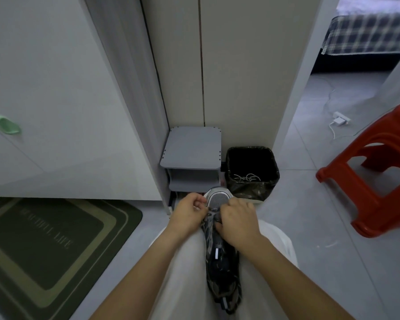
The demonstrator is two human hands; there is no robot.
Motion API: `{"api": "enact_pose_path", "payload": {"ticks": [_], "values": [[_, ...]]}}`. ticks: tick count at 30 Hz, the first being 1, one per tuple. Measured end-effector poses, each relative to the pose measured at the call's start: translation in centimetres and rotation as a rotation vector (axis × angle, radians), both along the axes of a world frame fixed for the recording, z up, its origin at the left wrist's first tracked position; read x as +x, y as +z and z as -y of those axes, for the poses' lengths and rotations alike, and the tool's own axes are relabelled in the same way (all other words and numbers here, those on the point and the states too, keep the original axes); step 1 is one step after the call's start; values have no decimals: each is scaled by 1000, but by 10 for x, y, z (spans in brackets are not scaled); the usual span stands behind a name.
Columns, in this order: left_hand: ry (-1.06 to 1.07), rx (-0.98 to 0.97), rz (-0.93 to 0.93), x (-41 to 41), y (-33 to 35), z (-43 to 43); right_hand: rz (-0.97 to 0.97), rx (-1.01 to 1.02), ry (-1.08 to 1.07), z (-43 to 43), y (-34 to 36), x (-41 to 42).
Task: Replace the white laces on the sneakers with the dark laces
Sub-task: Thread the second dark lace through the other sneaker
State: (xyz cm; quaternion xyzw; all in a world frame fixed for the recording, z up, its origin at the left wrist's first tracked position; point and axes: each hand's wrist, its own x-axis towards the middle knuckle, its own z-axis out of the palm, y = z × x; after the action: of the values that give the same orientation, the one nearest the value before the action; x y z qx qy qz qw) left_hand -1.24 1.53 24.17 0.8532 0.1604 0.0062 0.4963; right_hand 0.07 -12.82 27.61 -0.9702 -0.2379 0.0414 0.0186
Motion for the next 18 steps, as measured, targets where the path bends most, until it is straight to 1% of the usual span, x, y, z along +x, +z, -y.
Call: {"api": "enact_pose_path", "payload": {"ticks": [2, 4, 7, 9, 11, 14, 18], "values": [[8, -17, -1, 1, -1, -2, -1, 4, 8, -4, -4, 2], [-29, -16, -31, 0, -1, -4, -41, 31, 18, -1, -3, 2], [-108, -20, -61, -1, 1, -4, -162, 121, 18, 17, 1, 1], [-129, 26, -68, -2, 0, -4, -263, 191, 24, 32, 7, -2], [-144, 64, -77, -3, -2, -4, -352, 249, 57, 45, 15, -5], [-156, 71, -81, -3, -2, -3, -466, 322, 115, 60, 22, -10], [-163, 65, -51, -5, 1, -2, -521, 304, 158, 70, 24, -9]]}}
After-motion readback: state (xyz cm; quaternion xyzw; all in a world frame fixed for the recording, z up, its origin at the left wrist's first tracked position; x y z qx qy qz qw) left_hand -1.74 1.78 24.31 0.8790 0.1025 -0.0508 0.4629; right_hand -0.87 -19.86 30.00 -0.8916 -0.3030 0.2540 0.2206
